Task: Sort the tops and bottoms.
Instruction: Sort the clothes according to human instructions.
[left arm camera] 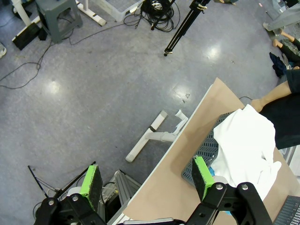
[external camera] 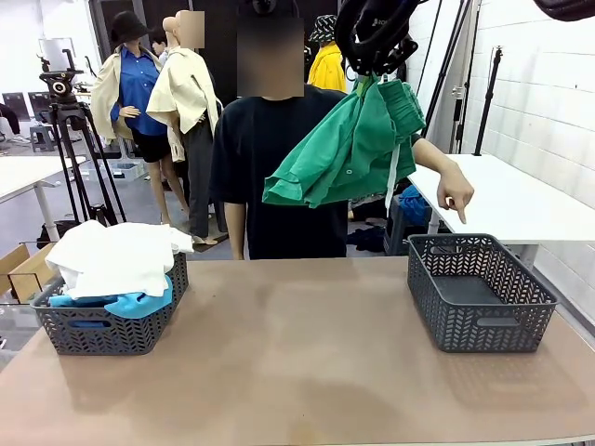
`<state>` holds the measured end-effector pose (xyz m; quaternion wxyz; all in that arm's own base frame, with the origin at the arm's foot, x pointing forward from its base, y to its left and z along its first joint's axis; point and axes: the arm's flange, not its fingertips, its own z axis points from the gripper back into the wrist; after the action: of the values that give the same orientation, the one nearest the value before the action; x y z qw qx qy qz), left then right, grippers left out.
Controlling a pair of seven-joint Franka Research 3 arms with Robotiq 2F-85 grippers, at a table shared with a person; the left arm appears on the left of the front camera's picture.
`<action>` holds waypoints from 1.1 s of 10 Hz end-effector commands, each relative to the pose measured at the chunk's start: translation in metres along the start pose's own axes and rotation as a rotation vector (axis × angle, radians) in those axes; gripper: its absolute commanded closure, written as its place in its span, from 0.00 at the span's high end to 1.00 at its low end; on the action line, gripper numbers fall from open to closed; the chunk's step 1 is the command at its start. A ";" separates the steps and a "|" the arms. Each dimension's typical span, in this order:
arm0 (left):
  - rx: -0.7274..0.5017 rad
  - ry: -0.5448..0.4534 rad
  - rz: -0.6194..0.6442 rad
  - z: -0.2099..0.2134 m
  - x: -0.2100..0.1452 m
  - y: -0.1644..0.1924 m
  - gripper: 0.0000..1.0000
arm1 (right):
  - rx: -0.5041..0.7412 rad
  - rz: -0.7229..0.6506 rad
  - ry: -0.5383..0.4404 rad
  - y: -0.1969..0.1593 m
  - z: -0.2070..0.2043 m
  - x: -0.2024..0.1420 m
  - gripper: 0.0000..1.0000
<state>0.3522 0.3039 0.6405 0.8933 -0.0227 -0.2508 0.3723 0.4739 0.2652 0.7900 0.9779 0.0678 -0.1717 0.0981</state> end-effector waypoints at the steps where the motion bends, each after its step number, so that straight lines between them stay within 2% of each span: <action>1: 0.004 -0.001 -0.003 0.001 0.000 0.001 1.00 | 0.000 -0.002 -0.003 -0.001 0.000 -0.001 0.00; 11: 0.004 -0.001 -0.003 0.001 0.000 0.001 1.00 | 0.000 -0.002 -0.003 -0.001 0.000 -0.001 0.00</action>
<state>0.3522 0.3039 0.6405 0.8933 -0.0227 -0.2508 0.3723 0.4739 0.2652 0.7900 0.9779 0.0678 -0.1717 0.0981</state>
